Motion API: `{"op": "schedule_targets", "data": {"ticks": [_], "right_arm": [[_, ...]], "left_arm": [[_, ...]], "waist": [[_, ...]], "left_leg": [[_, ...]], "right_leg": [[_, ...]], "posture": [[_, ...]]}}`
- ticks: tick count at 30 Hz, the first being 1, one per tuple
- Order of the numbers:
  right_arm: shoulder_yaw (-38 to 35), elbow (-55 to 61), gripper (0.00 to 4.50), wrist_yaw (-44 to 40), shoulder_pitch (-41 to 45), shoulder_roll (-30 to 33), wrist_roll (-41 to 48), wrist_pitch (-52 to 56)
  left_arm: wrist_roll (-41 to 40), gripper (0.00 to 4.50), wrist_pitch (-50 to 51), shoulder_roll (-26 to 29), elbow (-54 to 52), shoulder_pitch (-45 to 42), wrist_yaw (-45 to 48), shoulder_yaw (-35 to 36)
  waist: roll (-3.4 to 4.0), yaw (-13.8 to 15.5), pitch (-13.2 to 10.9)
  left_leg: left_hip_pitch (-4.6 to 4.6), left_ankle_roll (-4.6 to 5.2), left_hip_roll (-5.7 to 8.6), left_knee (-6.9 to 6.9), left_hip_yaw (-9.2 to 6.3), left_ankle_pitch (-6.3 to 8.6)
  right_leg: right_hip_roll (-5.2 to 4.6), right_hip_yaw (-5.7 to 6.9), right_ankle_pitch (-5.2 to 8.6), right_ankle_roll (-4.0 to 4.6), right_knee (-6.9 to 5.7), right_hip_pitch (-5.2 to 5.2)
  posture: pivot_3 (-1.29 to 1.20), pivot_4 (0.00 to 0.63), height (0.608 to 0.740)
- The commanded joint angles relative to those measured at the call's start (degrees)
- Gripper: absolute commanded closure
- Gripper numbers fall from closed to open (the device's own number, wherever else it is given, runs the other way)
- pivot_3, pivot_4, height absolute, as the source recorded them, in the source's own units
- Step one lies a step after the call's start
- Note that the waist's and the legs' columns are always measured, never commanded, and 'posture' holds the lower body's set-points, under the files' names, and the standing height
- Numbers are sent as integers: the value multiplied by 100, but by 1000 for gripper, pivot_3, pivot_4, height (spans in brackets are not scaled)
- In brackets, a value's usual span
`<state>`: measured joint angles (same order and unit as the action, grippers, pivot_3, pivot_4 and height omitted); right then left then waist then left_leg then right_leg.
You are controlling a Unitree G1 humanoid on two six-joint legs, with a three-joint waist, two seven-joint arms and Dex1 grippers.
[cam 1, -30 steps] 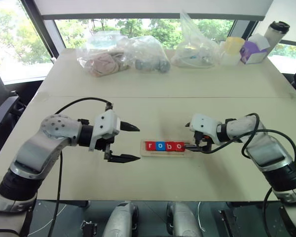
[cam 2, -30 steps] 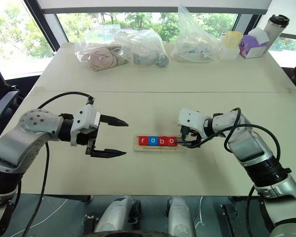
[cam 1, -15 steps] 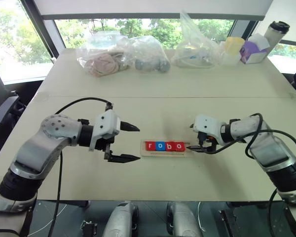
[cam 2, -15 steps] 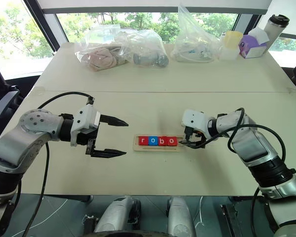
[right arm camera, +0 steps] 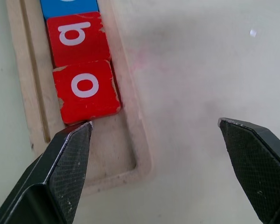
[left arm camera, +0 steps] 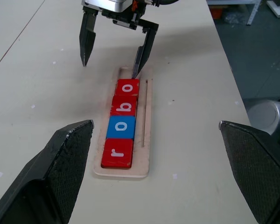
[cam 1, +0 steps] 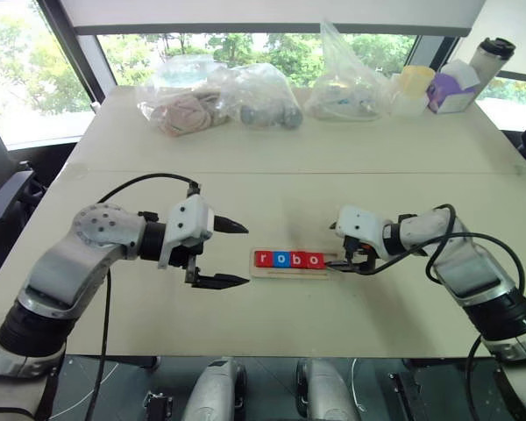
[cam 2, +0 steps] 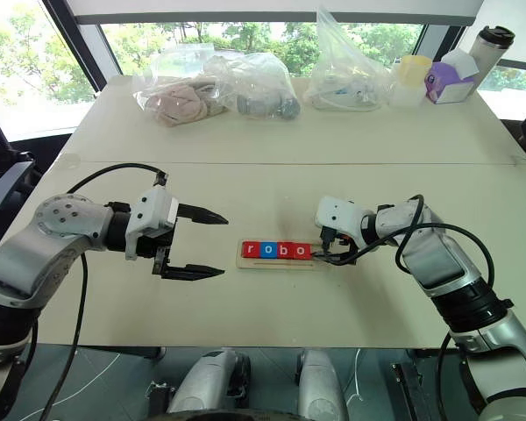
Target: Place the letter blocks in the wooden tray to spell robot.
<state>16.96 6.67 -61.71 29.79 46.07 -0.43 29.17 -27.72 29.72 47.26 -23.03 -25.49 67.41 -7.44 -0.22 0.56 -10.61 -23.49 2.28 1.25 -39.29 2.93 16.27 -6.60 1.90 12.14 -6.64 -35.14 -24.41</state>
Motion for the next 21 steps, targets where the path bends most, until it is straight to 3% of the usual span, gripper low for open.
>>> {"op": "schedule_targets", "data": {"ticks": [1,15,21], "right_arm": [[-14,97,78,-18,138,-19,-33,-87],[-607,205,78,-312,324,727,100,-12],[-1325,-279,78,624,561,412,255,1525]], "left_arm": [[-53,0,-3,68,-185,-14,-43,175],[-51,0,-59,69,-144,10,-13,137],[-14,0,-164,27,-40,-72,115,67]], "waist": [[0,0,0],[0,2,0],[0,1,0]], "left_leg": [[0,0,0,0,0,0],[0,0,0,0,1,0],[0,0,-3,0,0,0]], "right_leg": [[0,0,0,0,0,0],[0,0,0,0,1,0],[0,0,0,1,0,0]], "posture": [[0,150,740],[0,150,740],[0,150,740]]}}
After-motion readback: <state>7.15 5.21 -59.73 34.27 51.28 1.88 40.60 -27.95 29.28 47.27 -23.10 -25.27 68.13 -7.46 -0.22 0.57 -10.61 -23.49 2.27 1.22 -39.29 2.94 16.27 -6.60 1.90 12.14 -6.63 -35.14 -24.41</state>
